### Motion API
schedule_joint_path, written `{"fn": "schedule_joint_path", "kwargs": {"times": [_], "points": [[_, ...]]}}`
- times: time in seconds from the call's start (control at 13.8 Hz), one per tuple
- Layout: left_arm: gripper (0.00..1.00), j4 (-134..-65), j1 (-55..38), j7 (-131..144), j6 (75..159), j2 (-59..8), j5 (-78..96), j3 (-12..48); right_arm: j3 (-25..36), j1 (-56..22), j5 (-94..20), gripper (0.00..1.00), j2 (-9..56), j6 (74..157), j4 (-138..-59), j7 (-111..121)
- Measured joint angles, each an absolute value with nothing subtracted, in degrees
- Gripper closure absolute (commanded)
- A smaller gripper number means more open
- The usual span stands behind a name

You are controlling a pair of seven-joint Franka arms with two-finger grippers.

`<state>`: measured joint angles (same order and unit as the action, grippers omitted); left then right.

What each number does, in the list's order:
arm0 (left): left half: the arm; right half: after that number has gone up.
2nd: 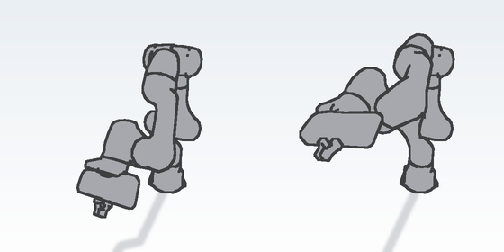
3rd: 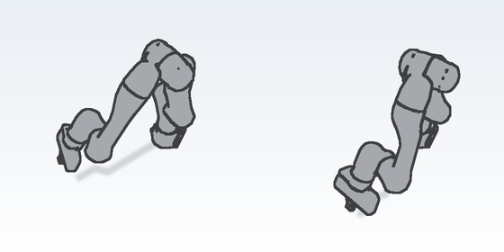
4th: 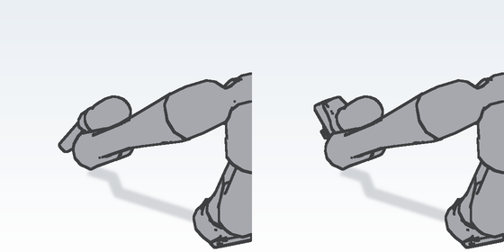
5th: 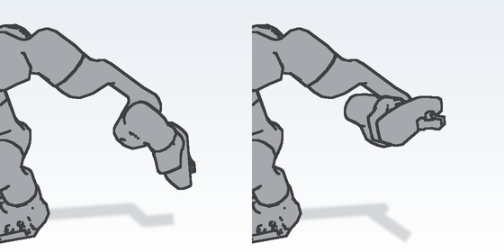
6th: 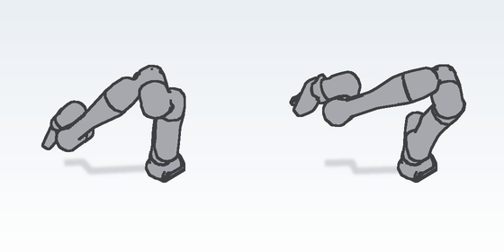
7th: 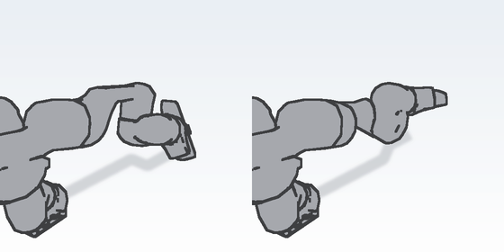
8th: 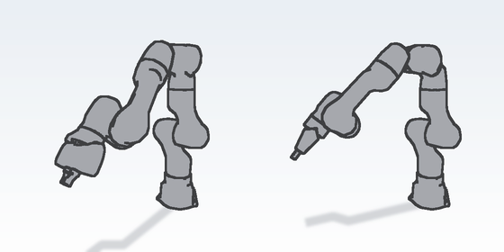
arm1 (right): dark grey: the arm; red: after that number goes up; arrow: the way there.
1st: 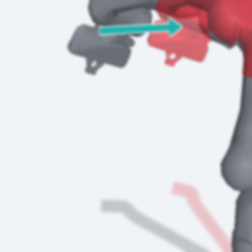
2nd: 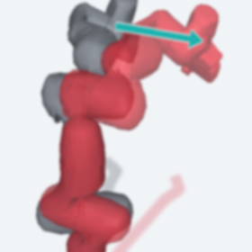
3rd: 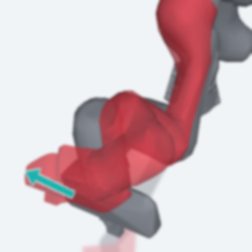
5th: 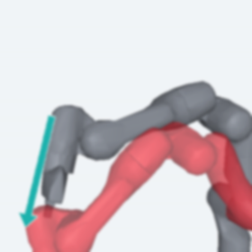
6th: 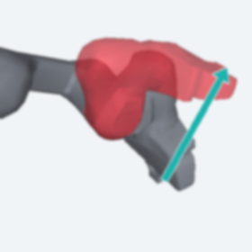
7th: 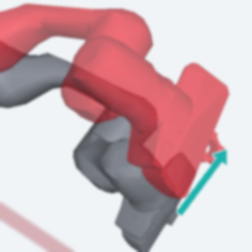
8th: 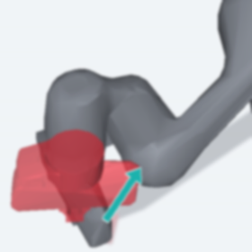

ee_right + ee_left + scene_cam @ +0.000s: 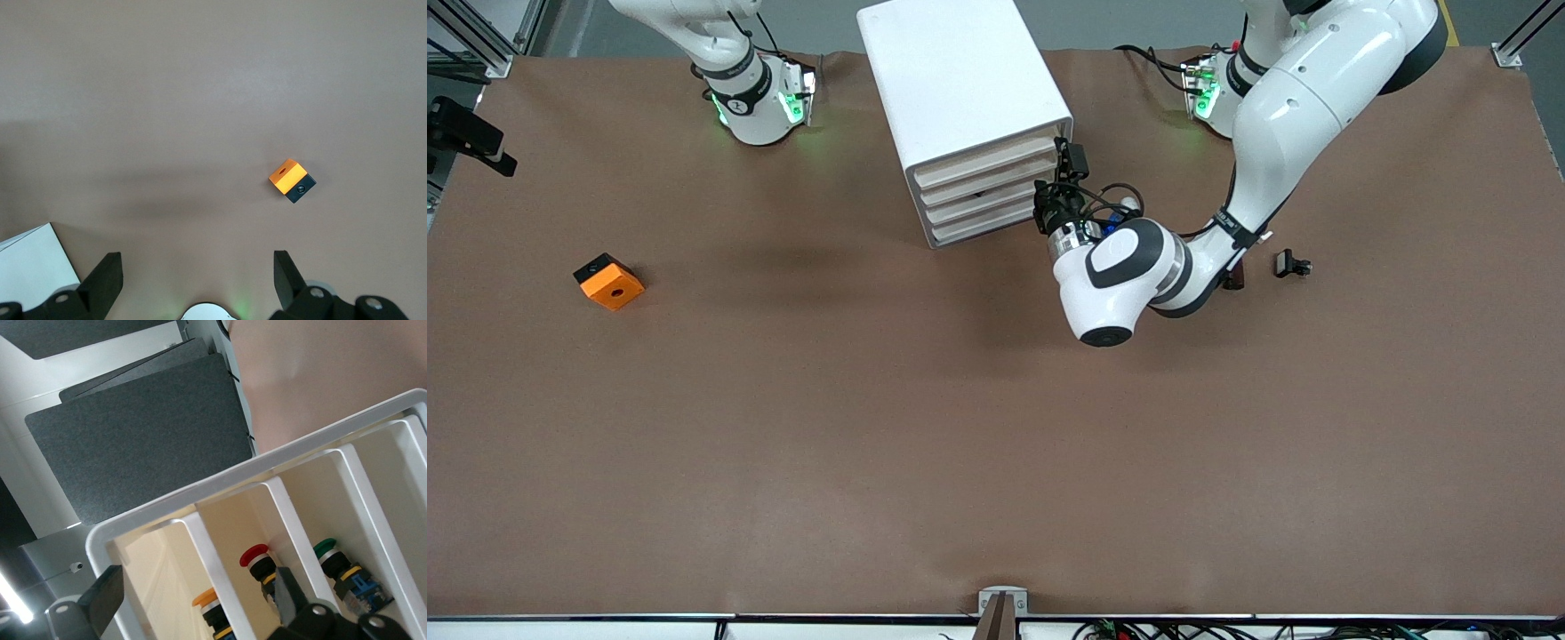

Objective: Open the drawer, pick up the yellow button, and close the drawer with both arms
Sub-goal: 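Pull the drawer out of the cabinet with the left gripper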

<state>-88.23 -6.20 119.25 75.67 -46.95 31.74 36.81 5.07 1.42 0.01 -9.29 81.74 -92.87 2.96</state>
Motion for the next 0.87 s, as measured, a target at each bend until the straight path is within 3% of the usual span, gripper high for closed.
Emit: {"fn": "schedule_joint_path", "kwargs": {"times": [0.22, 0.65, 0.87], "points": [[0.00, -88.1, -8.3, 120.7, 76.0, -47.6, 31.7, 36.1, 5.1, 1.4, 0.0, 0.00, -9.3, 81.7, -92.9, 3.0], [0.36, -88.0, -10.6, 122.2, 76.1, -47.7, 31.7, 35.5, 5.1, 1.4, 0.0, 0.00, -9.3, 81.7, -92.9, 3.0], [0.39, -88.0, -11.6, 122.6, 76.1, -47.7, 31.7, 35.5, 5.2, 1.4, 0.0, 0.00, -9.3, 81.7, -92.9, 3.0]]}}
